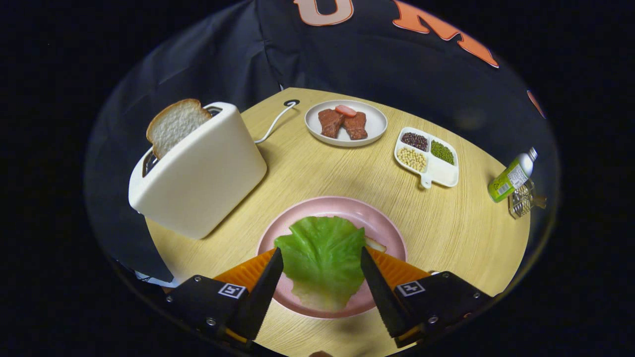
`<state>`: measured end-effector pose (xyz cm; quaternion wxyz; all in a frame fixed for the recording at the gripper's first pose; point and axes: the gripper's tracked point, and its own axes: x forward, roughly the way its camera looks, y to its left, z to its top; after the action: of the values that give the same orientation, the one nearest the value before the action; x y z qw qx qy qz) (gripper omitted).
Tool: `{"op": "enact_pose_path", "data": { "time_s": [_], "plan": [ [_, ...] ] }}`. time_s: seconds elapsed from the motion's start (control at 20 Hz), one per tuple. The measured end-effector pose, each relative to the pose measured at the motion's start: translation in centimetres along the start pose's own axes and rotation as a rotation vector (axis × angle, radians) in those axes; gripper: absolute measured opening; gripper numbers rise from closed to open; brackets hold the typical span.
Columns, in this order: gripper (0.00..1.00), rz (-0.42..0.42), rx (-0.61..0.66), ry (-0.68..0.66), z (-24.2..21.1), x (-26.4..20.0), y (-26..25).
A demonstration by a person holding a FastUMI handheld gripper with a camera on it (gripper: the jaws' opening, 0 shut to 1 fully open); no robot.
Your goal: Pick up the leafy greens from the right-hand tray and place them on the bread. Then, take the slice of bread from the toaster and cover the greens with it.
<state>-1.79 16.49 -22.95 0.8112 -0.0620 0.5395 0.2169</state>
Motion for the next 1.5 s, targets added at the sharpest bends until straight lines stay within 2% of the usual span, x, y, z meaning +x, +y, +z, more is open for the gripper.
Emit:
{"op": "enact_pose_path", "data": {
  "time_s": [0.2, 0.5, 0.95, 1.15, 1.5],
  "plan": [
    [0.98, 0.059, 0.042, -0.047, 3.7, -2.1, 3.2],
    [0.99, 0.211, 0.128, -0.071, 8.5, -4.6, 9.1],
    [0.99, 0.34, 0.078, -0.097, 15.2, -5.8, 17.8],
    [0.98, 0.344, 0.073, -0.042, 15.9, -3.9, 19.6],
    [0.98, 0.284, 0.085, -0.006, 16.9, -0.7, 20.7]
  ]
}}
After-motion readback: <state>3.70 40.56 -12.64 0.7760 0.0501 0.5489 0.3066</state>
